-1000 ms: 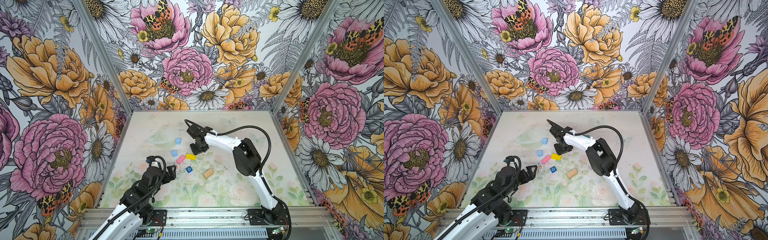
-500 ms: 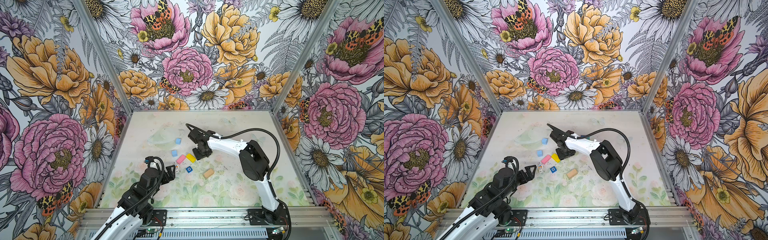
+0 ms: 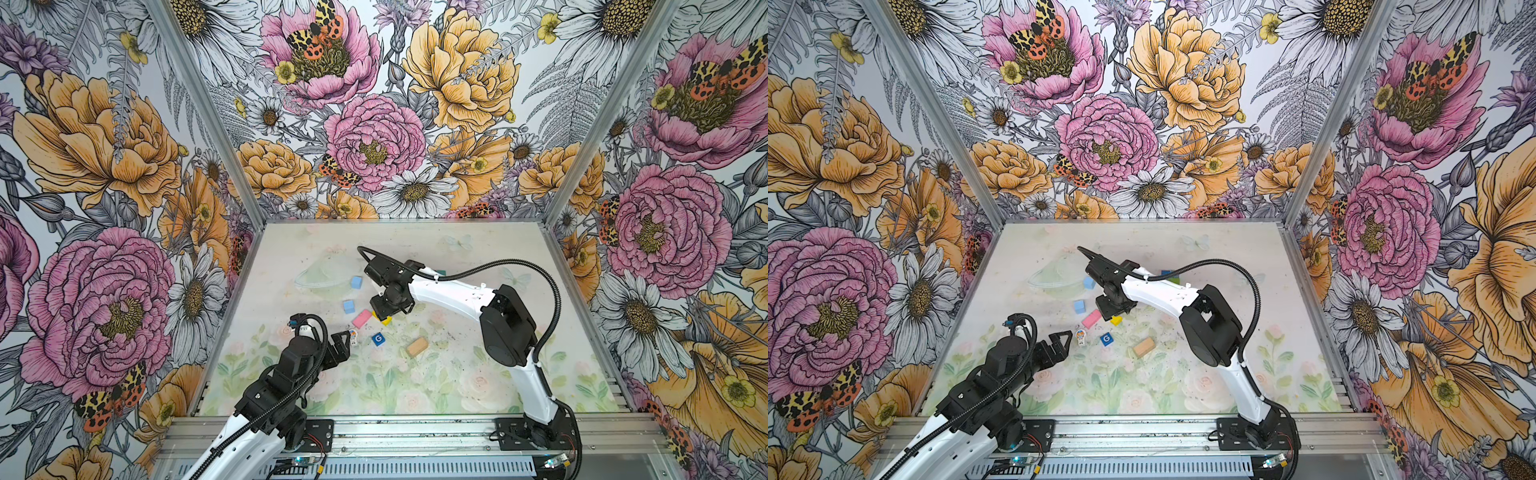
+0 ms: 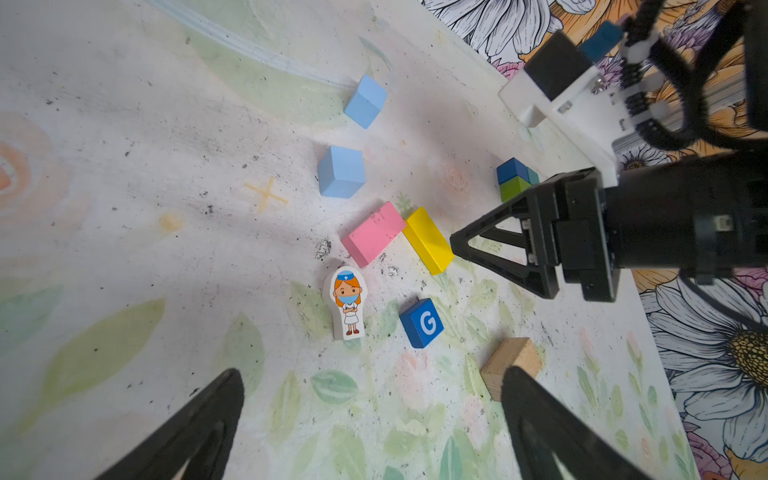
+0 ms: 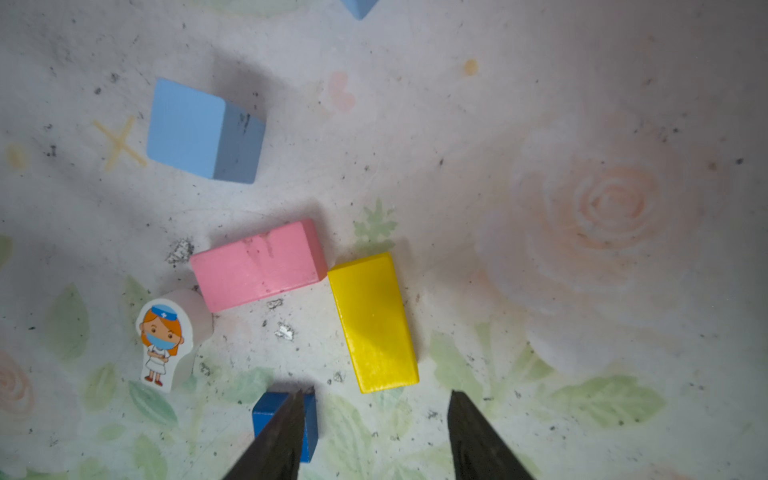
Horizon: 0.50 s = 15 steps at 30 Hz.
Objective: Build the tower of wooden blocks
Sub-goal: 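Lower the right gripper around the yellow bar and close it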
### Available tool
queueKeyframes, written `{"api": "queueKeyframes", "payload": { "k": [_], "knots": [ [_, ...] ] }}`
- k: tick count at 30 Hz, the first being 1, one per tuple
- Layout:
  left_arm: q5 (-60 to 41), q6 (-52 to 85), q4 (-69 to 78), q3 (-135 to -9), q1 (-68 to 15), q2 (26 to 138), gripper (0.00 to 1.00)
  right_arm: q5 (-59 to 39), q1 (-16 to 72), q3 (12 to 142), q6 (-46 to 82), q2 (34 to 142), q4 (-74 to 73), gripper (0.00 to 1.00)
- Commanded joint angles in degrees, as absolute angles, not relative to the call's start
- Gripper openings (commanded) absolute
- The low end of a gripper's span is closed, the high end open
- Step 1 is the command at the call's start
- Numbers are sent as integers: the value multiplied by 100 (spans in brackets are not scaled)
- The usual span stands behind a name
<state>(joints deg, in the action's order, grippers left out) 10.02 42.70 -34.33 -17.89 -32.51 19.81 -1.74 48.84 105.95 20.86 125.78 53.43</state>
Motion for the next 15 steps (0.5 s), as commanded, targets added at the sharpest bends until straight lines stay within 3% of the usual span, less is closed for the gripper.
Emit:
{"api": "queueKeyframes", "payload": {
  "k": [1,15],
  "knots": [
    [1090,4316,-3446,-1897,-3314,2062,98,-27,4869,10822,1913,12777,5316,58],
    [1123,4302,-3443,-1985,-3311,2180,98,182,4843,11054,1816,13187,5377,59]
  ]
}}
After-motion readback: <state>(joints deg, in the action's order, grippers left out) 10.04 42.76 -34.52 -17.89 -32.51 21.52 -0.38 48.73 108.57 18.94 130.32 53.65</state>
